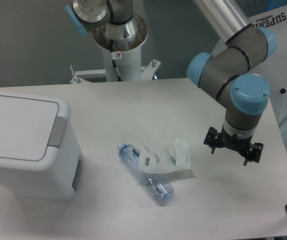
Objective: Open the trash can
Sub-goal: 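Move the gripper from its start pose toward the table center, then swing the open gripper over to the trash can lid edge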
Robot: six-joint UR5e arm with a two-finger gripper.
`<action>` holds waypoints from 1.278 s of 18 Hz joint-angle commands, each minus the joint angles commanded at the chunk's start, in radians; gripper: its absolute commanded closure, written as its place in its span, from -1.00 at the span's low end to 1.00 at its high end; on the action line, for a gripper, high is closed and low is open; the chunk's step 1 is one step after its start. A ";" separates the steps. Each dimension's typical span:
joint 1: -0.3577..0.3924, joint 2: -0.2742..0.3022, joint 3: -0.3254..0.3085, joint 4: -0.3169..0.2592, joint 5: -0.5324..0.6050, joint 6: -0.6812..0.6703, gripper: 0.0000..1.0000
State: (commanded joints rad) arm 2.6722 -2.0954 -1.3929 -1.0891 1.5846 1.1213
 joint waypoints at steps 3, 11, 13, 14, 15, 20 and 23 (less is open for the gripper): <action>-0.005 0.002 0.000 0.002 -0.002 0.000 -1.00; -0.021 0.043 -0.043 -0.002 -0.017 0.011 -1.00; -0.026 0.064 -0.075 0.005 -0.020 0.008 -1.00; -0.037 0.077 -0.080 0.003 -0.031 0.002 -1.00; -0.035 0.086 -0.084 -0.001 -0.052 0.002 -1.00; -0.049 0.138 -0.109 -0.014 -0.147 -0.017 -1.00; -0.055 0.182 -0.130 -0.015 -0.215 -0.130 -1.00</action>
State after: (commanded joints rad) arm 2.6170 -1.9130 -1.5231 -1.1045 1.3701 0.9915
